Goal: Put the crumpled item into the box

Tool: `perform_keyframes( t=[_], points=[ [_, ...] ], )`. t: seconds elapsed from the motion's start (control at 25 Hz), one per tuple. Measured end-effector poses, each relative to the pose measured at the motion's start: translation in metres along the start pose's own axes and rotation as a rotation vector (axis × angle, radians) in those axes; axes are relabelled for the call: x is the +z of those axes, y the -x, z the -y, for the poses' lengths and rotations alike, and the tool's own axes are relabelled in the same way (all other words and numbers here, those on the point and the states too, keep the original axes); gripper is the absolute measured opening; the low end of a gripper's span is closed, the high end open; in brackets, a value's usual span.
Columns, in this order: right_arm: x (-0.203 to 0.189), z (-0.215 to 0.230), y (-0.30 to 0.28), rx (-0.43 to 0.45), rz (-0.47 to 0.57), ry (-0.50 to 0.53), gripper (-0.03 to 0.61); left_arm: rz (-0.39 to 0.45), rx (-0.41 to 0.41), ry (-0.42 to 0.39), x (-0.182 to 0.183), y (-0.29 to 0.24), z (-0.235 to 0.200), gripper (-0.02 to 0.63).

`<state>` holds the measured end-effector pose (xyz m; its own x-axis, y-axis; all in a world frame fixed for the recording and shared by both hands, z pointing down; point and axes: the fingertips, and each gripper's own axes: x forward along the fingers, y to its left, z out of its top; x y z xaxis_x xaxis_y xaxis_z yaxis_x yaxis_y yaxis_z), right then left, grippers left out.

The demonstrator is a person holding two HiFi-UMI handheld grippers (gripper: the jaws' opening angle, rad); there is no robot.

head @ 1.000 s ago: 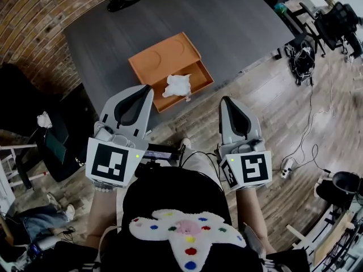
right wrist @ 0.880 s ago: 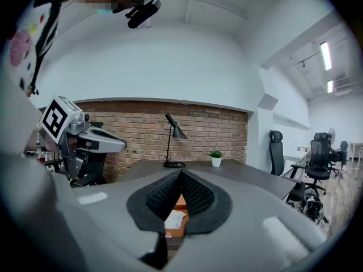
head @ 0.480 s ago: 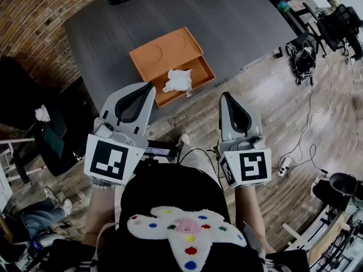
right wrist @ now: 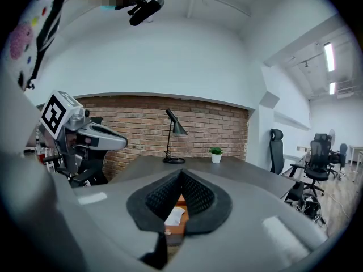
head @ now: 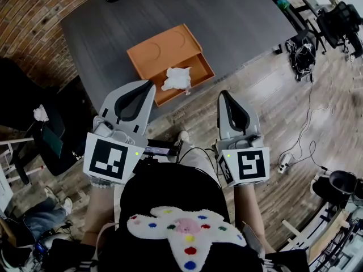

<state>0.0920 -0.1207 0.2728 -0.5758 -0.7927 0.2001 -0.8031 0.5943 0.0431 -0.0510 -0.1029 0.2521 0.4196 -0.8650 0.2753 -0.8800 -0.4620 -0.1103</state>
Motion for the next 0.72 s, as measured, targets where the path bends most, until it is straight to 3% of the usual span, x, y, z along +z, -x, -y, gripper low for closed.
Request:
perform_keyframes(
  t=[0.72],
  points=[
    [-0.0032, -0.0042, -0.0078, 0.018, -0.017, 0.007, 0.009, -0.002, -0.009, 0.011, -0.004, -0.0041, -0.0018, 0.006]
  ],
)
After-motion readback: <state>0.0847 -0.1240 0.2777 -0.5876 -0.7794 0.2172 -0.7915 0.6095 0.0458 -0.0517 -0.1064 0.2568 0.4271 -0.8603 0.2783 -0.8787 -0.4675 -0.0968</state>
